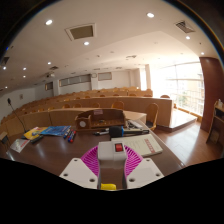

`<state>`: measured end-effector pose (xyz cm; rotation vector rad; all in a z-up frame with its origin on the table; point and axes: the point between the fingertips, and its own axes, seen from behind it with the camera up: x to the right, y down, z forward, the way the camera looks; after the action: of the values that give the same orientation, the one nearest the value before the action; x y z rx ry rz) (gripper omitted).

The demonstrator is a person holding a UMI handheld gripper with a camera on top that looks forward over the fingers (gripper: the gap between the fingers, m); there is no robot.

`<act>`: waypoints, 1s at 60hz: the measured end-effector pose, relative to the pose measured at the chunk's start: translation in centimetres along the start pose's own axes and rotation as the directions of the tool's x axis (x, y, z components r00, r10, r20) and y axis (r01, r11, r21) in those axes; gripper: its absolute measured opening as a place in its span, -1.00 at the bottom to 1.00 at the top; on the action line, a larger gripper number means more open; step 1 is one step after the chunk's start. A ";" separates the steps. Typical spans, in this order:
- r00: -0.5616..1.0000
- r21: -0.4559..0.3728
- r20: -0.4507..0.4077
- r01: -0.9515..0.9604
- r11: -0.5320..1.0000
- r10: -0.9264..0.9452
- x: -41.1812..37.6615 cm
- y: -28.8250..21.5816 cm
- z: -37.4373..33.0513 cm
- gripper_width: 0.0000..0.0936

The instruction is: Unplug charger

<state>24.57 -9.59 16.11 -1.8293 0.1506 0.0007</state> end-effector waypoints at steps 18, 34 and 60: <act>0.996 -0.246 -0.047 -0.081 0.966 0.072 7.4 13.4 1.4 -0.21; 0.993 -0.270 -0.120 -0.014 0.963 -0.020 11.4 13.1 0.8 0.81; 0.968 -0.229 -0.168 0.143 0.963 -0.184 5.9 6.0 -13.8 0.81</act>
<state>28.66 -25.01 13.46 -2.0533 0.1346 -0.2835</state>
